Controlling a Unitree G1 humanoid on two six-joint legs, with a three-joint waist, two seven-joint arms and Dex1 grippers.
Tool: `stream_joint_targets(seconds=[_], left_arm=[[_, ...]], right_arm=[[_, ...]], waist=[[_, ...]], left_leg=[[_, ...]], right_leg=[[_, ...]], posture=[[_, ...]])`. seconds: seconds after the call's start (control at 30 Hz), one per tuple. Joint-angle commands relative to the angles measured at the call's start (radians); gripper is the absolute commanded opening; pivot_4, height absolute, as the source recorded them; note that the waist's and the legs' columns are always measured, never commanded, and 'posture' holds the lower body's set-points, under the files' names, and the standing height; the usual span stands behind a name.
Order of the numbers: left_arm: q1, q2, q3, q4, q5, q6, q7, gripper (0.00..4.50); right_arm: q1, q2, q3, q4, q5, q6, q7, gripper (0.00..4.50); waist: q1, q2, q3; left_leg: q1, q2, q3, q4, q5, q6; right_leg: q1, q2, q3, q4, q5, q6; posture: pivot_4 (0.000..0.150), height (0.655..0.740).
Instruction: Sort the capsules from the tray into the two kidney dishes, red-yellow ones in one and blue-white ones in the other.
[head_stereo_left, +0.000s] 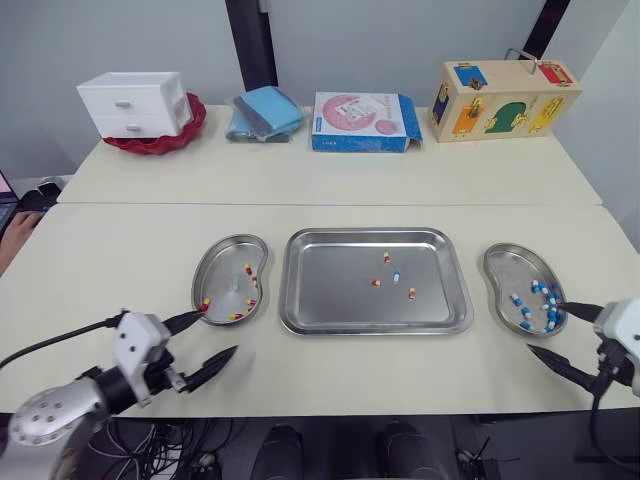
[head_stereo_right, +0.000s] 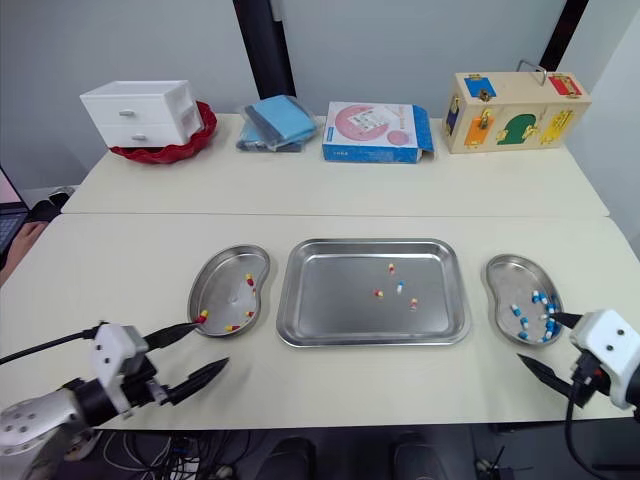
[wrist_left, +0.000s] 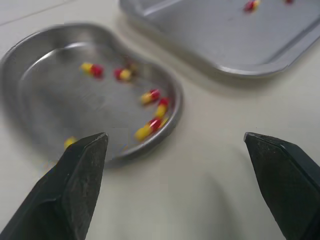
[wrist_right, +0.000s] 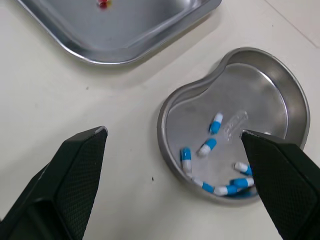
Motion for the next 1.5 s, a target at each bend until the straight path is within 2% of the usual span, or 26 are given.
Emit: stream_joint_targets(seconds=[0.03, 0.23, 0.43, 1.0, 1.17, 1.33, 1.5], left_arm=[[0.041, 0.024, 0.116, 0.055, -0.035, 0.020, -0.031, 4.50], [0.090, 0.020, 0.192, 0.216, 0.009, -0.039, -0.062, 4.50], [0.112, -0.009, 0.173, 0.177, 0.012, -0.044, -0.059, 4.50], [0.099, 0.004, 0.131, 0.066, 0.023, -0.006, -0.085, 4.50], [0.121, -0.009, 0.123, -0.004, 0.012, 0.016, -0.079, 4.50], [0.146, -0.017, 0.129, -0.022, 0.012, 0.018, -0.083, 4.50], [0.174, 0.008, 0.124, -0.073, 0.011, 0.011, -0.122, 4.50]], right_arm=[[0.045, -0.004, -0.078, 0.057, 0.043, -0.060, 0.083, 4.49], [0.063, -0.016, -0.113, 0.178, 0.063, -0.082, 0.132, 4.49], [0.063, -0.012, -0.102, 0.183, 0.054, -0.103, 0.134, 4.49], [0.065, 0.031, -0.070, 0.176, 0.042, -0.170, 0.109, 4.49], [0.062, 0.077, -0.028, 0.079, 0.075, -0.174, 0.091, 4.49], [0.049, 0.145, 0.098, -0.057, 0.072, -0.162, 0.026, 4.49], [0.003, 0.184, 0.207, -0.101, 0.059, -0.140, -0.042, 4.49]], waist=[[0.000, -0.001, 0.000], [-0.001, -0.001, 0.001], [0.000, -0.002, 0.000], [0.000, -0.002, 0.000], [0.000, -0.002, 0.000], [0.000, -0.002, 0.000], [0.000, -0.003, 0.000]], left_leg=[[0.001, 0.000, 0.000, 0.000, 0.000, 0.000], [0.003, 0.000, 0.001, -0.001, 0.000, 0.000], [0.003, 0.000, 0.001, -0.001, 0.000, 0.000], [0.004, 0.000, 0.001, -0.001, 0.000, 0.000], [0.004, 0.000, 0.001, -0.002, 0.000, 0.000], [0.004, 0.000, 0.001, -0.002, 0.000, 0.000], [0.004, 0.000, 0.001, -0.001, 0.000, 0.000]], right_leg=[[0.001, 0.000, 0.000, 0.000, 0.000, 0.000], [0.002, 0.000, 0.001, 0.000, -0.003, -0.005], [0.002, 0.000, 0.001, 0.000, -0.004, -0.003], [0.002, 0.000, 0.001, 0.000, -0.002, -0.001], [0.002, 0.000, 0.001, 0.000, -0.002, -0.001], [0.002, 0.000, 0.001, 0.000, -0.002, -0.001], [0.002, 0.000, 0.001, 0.000, -0.002, -0.001]], posture=[[0.150, 0.7400], [0.150, 0.7400], [0.150, 0.7400], [0.150, 0.7400], [0.150, 0.7400], [0.150, 0.7400], [0.150, 0.7400]])
